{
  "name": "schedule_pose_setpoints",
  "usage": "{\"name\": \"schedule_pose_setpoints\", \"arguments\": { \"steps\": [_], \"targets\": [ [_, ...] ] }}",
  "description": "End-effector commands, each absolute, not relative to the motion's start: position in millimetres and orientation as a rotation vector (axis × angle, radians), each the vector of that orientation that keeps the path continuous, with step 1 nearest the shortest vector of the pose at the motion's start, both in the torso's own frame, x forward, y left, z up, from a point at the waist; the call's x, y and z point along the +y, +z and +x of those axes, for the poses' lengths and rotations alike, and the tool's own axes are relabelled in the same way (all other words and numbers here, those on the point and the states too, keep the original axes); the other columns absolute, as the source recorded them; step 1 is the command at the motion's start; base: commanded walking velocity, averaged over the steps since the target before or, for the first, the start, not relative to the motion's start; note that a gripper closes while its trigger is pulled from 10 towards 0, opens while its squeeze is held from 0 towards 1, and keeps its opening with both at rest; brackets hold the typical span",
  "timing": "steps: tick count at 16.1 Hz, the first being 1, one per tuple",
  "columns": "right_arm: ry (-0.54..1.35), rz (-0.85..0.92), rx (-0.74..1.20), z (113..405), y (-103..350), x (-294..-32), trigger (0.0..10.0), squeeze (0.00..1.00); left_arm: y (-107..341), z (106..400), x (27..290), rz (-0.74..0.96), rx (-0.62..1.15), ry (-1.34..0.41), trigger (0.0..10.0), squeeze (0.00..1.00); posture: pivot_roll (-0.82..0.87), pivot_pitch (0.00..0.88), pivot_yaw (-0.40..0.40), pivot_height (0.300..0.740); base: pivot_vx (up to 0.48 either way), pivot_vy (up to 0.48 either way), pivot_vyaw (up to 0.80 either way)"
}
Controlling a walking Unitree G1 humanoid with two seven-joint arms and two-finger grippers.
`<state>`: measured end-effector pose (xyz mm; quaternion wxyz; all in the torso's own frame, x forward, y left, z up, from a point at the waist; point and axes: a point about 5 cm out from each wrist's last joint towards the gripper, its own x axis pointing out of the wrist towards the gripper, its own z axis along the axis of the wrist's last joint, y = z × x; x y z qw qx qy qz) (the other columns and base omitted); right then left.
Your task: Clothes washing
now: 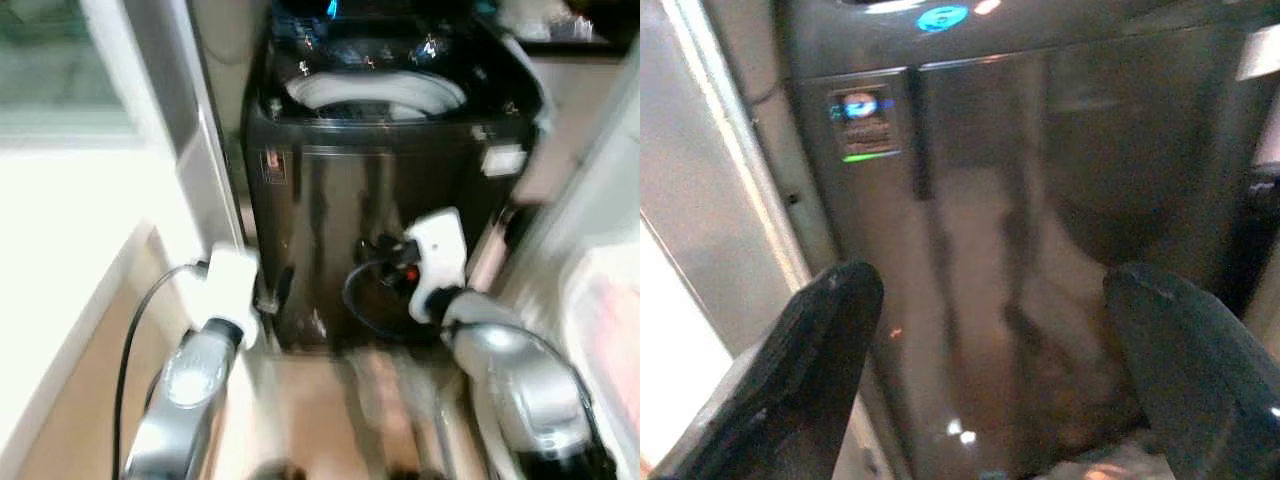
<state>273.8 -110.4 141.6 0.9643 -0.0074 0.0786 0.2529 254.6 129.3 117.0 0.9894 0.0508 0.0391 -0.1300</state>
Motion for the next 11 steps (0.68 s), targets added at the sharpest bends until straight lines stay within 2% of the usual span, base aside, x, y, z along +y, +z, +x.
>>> {"name": "schedule_pose_setpoints", "arguments": {
  "steps": [1, 7, 11],
  "targets": [
    [0.509, -0.021, 0.132, 275.8, 146.5, -111.5, 10.0, 0.0, 119.4, 254.3, 130.0, 0.113, 0.077, -0.259, 10.0, 0.0, -0.02, 0.0, 0.048, 0.74, -0.428, 0.0, 0.54],
    [0.486, -0.036, 0.138, 277.7, 141.2, -116.8, 10.0, 0.0, 118.7, 254.3, 130.9, 0.134, 0.085, -0.254, 10.0, 0.0, -0.02, 0.0, 0.053, 0.74, -0.399, 0.0, 0.55],
    [0.465, -0.046, 0.141, 279.7, 139.4, -121.2, 10.0, 0.0, 119.0, 254.9, 129.0, 0.132, 0.088, -0.267, 10.0, 0.0, -0.02, 0.0, 0.061, 0.74, -0.384, 0.0, 0.8]
  ]
}}
